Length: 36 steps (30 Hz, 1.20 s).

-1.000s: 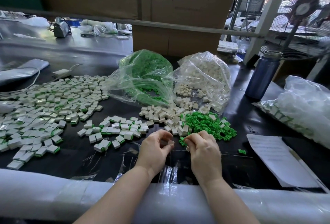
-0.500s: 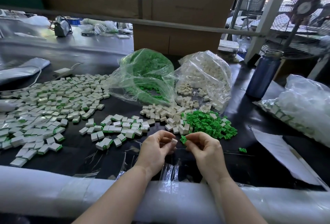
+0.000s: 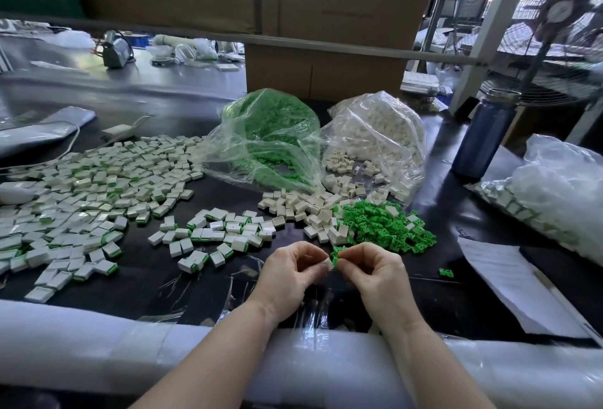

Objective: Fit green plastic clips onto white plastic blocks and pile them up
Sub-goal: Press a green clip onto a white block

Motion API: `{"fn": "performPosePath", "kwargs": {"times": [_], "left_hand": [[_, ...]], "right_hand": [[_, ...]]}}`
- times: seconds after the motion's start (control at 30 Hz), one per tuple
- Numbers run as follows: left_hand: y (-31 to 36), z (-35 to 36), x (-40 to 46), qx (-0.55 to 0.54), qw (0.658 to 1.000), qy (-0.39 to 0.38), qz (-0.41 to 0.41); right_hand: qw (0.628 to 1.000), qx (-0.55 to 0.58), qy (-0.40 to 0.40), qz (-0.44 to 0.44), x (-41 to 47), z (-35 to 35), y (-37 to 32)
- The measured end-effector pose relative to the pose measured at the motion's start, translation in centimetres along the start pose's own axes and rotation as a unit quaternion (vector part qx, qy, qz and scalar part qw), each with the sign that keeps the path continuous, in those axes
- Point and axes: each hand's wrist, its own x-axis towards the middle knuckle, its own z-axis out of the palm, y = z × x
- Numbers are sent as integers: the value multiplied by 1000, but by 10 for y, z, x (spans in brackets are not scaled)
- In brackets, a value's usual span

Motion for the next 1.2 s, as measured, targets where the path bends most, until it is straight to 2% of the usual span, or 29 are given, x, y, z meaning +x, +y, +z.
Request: {"fn": "performPosePath", "kwargs": {"times": [0.17,0.33,0.63,1.2], "left_hand": [[0,1,0,3,1000,-7,-3],[0,-1,-1,-16,1000,9,8],[-4,3,1,17,1000,-15,8],[2,0,-3,99,993,-54,33]], "right_hand": [[1000,-10,-19,-9,-1,0,-1],[998,43,-39,6,-2,-1,-4],[998,-3,-57,30,-2,-2,-4],[995,-20,-85,37,0,-6,3]]}}
